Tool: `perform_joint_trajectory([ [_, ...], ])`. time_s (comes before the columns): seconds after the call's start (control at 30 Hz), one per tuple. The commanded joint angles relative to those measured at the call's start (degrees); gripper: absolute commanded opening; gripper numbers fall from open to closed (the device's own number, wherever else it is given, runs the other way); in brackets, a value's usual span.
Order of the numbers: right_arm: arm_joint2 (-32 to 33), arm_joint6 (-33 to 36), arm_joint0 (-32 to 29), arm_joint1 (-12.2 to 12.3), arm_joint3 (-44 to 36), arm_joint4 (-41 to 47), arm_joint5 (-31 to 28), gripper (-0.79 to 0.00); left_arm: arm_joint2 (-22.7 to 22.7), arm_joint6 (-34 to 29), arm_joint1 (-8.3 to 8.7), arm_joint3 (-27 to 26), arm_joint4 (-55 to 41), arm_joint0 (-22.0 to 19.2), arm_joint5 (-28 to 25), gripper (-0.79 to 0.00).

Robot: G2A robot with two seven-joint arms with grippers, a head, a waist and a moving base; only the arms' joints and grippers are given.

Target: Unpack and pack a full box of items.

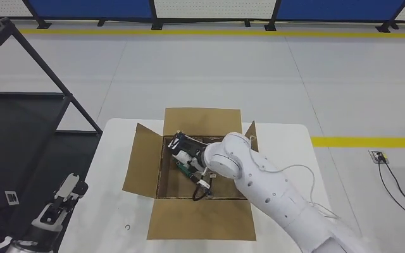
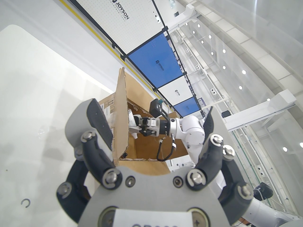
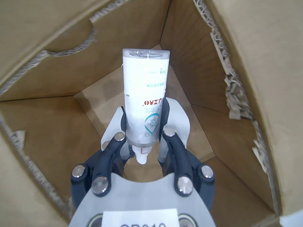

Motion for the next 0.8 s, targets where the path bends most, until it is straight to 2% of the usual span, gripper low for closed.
perform_joint_trajectory([
  [0.0, 3.9, 3.6, -4.3, 1.9, -9.9, -2.1, 1.6, -0.785, 0.0, 0.0, 0.00, 0.0, 0.0, 0.0, 0.0, 0.000],
  [0.17, 11.5, 8.7, -13.0, 4.8, -26.9, -6.5, 4.7, -0.785, 0.0, 0.0, 0.00, 0.0, 0.0, 0.0, 0.0, 0.000],
  [0.37, 17.8, 13.3, -19.9, 6.5, -40.4, -13.6, 11.3, -0.785, 0.0, 0.0, 0.00, 0.0, 0.0, 0.0, 0.0, 0.000],
  [0.6, 26.6, 17.5, -28.4, 8.1, -49.8, -19.1, 15.5, -0.785, 0.0, 0.0, 0.00, 0.0, 0.0, 0.0, 0.0, 0.000],
  [0.77, 33.7, 16.3, -35.3, 9.0, -53.6, -17.9, 16.9, -0.785, 0.0, 0.0, 0.00, 0.0, 0.0, 0.0, 0.0, 0.000],
])
